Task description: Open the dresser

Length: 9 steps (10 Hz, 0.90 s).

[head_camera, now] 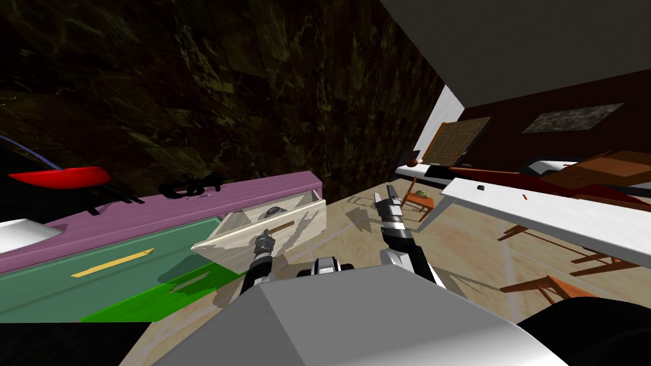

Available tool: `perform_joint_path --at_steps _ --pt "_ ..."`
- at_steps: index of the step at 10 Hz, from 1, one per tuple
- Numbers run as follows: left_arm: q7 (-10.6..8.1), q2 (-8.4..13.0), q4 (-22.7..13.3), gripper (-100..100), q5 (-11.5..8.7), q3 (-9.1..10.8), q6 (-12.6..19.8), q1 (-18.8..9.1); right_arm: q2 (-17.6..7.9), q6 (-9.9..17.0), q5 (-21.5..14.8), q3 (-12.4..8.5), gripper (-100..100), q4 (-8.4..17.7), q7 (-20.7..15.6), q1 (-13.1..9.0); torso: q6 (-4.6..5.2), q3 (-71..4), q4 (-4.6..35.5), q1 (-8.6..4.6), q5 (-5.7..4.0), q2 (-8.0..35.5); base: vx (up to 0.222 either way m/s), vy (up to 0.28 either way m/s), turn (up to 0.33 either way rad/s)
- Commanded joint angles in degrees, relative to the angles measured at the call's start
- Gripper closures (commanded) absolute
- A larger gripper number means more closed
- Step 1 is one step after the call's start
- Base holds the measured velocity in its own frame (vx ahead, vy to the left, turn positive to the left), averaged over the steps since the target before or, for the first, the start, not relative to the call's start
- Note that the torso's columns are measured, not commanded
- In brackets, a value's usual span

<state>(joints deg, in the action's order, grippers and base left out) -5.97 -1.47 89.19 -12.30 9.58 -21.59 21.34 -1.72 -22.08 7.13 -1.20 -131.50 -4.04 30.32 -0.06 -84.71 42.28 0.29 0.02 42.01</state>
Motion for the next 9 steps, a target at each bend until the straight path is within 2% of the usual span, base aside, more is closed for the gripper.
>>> perform_joint_path --at_steps 1,9 --pt "0.05 0.1 3.3 -100 -0.3 0.27 2.4 1.0 0.0 0.0 0.0 0.0 0 0.0 0.0 0.0 0.07 -0.2 -0.1 -0.01 0.05 -0.3 -0.002 -0.017 -0.009" --pt "0.23 0.4 16.4 -100 -1.7 1.36 11.9 5.2 0.0 0.0 0.0 0.0 0 0.0 0.0 0.0 0.02 0.2 0.2 -0.41 -0.18 0.4 0.012 -0.017 -0.008"
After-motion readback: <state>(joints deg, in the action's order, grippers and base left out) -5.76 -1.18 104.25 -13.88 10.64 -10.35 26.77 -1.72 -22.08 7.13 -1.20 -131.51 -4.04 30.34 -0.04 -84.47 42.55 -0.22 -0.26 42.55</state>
